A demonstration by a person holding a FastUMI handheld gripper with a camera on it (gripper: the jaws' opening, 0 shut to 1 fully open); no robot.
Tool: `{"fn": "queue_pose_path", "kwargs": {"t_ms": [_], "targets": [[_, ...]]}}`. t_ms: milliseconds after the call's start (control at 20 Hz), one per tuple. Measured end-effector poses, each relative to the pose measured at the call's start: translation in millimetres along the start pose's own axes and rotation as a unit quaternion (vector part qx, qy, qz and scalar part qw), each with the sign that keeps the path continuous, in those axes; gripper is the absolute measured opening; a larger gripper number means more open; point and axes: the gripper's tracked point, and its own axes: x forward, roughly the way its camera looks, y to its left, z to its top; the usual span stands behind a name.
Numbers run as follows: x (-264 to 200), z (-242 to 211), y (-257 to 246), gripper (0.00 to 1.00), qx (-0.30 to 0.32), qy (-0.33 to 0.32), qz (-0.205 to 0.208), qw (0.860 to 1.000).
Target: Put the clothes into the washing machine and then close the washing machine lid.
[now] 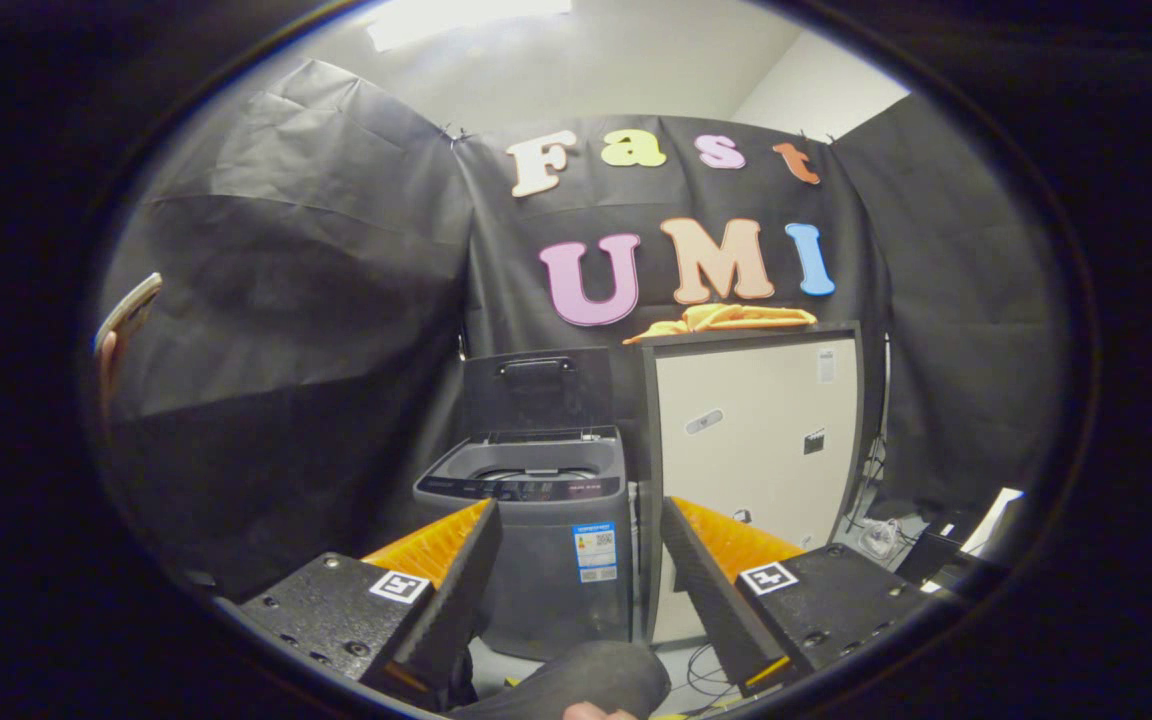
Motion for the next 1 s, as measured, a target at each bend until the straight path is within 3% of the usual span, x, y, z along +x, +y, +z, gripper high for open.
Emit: {"fn": "queue_pose_path", "kwargs": {"t_ms": [1000], "targets": [[54, 19, -44, 0.97, -0.014, 0.003, -0.029, 0.999]]}}
